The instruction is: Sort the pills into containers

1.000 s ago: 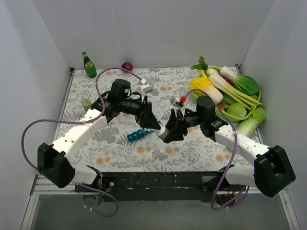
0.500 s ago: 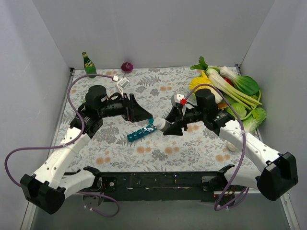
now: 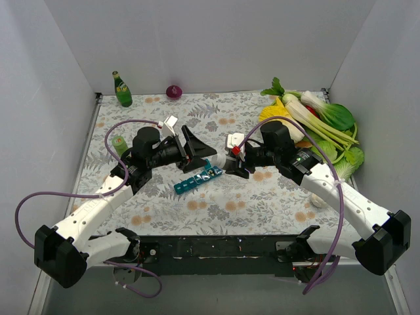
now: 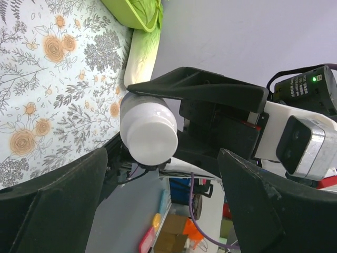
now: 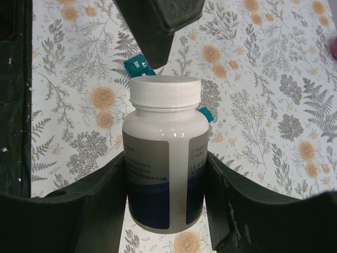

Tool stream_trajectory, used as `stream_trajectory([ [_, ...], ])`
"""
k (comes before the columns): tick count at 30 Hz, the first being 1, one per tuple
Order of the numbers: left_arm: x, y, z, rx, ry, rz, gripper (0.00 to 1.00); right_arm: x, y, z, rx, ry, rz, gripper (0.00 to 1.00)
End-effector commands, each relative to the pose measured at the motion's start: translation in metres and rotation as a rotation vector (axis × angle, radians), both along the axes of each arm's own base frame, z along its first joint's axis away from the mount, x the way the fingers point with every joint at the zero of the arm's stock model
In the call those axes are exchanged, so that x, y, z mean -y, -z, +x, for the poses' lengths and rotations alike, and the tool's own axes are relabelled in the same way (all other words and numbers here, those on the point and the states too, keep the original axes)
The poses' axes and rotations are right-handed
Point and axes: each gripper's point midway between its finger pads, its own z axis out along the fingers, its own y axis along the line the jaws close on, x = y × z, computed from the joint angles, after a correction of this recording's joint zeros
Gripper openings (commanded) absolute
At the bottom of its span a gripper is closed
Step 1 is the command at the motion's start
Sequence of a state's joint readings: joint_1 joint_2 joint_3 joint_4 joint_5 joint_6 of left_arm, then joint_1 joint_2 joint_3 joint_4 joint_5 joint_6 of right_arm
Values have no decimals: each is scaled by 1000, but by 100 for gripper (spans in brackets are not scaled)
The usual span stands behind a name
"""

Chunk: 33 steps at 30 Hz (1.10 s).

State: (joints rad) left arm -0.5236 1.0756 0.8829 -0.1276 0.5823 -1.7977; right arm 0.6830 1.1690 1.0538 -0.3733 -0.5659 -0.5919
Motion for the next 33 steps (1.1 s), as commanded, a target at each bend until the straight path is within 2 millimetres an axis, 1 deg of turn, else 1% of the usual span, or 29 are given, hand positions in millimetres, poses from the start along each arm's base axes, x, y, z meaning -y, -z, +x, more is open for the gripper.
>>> stream_trajectory([
  [1,8,-5,7,-23,-56,-24,84,2,-17,10,89,29,0,1],
  [3,11,-3,5,-32,-46,-22,78,1,-16,10,84,29,0,1],
  [4,13,1,5,-43,-44,-15,77,1,-16,10,83,29,2,1],
  [5,15,1,4,-44,-36,-16,76,0,-16,10,81,25,4,1],
  [6,16,3,4,-44,-30,-9,71,0,-15,9,79,24,3,1],
  [8,18,5,4,-49,-28,-1,69,0,-15,9,79,24,5,1],
  [12,22,8,5,-47,-14,10,60,-1,-15,8,73,20,7,1],
  [13,22,9,5,-44,-10,15,55,-1,-14,8,71,18,7,1],
  [16,26,12,5,-38,13,26,47,-1,-14,6,66,16,9,1],
  [17,26,11,4,-33,20,26,40,-1,-13,6,62,15,8,1],
  [19,28,12,1,-25,49,31,33,-1,-13,4,56,9,14,1],
  [20,29,13,1,-3,65,43,28,-2,-12,2,41,5,17,1],
  [22,31,15,-5,25,115,51,24,-5,-10,-4,10,-19,32,1],
  [23,31,16,-7,84,152,72,22,-6,-9,-6,-9,-29,40,1],
  [24,32,17,-10,107,182,77,19,-6,-7,-10,-50,-31,49,1],
  [26,34,18,-22,167,282,84,18,-10,-8,-18,-110,-78,86,1],
  [27,33,21,-25,257,341,104,18,-9,-6,-21,-164,-78,96,1],
  [28,34,18,-29,310,388,100,17,-13,-7,-29,-209,-128,126,1],
  [29,33,16,-36,355,438,96,16,-13,-6,-34,-255,-144,140,1],
  [30,32,17,-39,480,506,114,15,-13,-6,-39,-292,-161,157,1],
  [31,29,17,-47,514,558,117,15,-15,-6,-52,-376,-210,193,1],
  [32,28,11,-53,595,611,108,16,-16,-6,-58,-417,-233,212,1],
  [33,27,11,-56,694,650,115,16,-16,-8,-62,-444,-256,236,1],
])
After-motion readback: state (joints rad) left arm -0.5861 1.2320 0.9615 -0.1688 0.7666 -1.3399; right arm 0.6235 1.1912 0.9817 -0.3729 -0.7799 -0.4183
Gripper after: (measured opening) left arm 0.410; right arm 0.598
